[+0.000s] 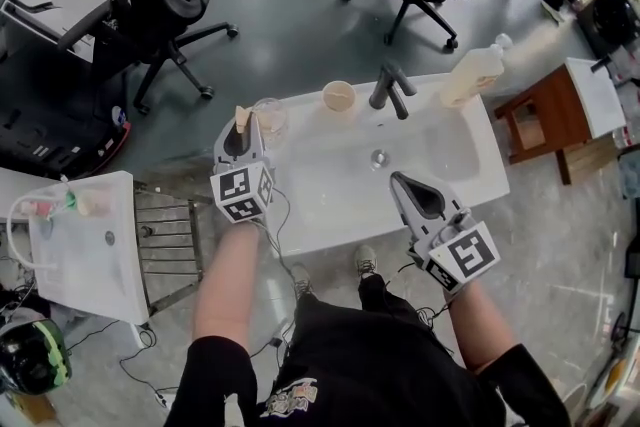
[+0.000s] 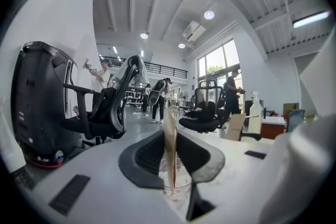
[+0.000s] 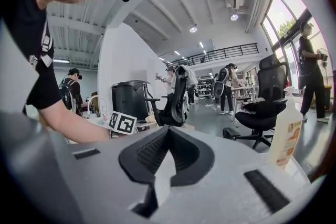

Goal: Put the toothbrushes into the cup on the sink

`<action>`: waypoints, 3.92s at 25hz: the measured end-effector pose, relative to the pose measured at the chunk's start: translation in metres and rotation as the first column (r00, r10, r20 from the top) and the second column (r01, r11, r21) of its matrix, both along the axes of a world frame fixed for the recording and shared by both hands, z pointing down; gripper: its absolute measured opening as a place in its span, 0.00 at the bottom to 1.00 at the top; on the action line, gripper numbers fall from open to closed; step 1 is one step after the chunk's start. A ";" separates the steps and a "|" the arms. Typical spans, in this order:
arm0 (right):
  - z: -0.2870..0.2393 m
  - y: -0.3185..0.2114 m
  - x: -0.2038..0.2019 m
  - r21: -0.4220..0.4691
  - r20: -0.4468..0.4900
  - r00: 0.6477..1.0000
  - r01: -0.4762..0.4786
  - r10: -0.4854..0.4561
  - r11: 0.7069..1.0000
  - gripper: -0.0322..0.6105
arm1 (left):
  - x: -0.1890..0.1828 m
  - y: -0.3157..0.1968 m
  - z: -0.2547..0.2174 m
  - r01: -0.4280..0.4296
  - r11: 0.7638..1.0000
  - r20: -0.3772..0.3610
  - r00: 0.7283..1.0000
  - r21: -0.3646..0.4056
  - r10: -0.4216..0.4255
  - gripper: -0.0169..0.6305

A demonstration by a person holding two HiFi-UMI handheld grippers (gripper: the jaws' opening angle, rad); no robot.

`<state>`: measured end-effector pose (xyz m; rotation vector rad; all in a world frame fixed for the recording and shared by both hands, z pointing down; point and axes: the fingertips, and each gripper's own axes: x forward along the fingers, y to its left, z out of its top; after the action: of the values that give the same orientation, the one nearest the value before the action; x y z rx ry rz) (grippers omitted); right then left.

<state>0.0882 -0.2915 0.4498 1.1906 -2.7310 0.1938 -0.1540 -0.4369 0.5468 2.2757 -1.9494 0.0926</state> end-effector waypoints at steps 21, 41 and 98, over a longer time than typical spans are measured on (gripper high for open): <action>-0.015 0.006 -0.022 0.031 0.043 0.999 0.027 -0.028 0.999 0.06 | -0.018 0.036 -0.033 0.001 1.000 0.061 0.998 0.030 -0.003 0.30; -0.049 0.039 -0.098 0.098 0.098 0.993 0.053 -0.062 0.994 0.06 | -0.034 0.213 -0.164 -0.112 0.979 0.001 0.994 0.172 0.114 0.04; -0.057 0.307 -0.073 0.104 0.097 0.995 0.005 -0.015 0.995 0.06 | 0.040 0.473 -0.160 -0.246 0.962 -0.038 0.967 0.122 0.252 0.04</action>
<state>0.0152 0.0160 0.3924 1.2245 -2.8629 0.1133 -0.1144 0.0360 0.3869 2.5609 -1.6752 -0.0566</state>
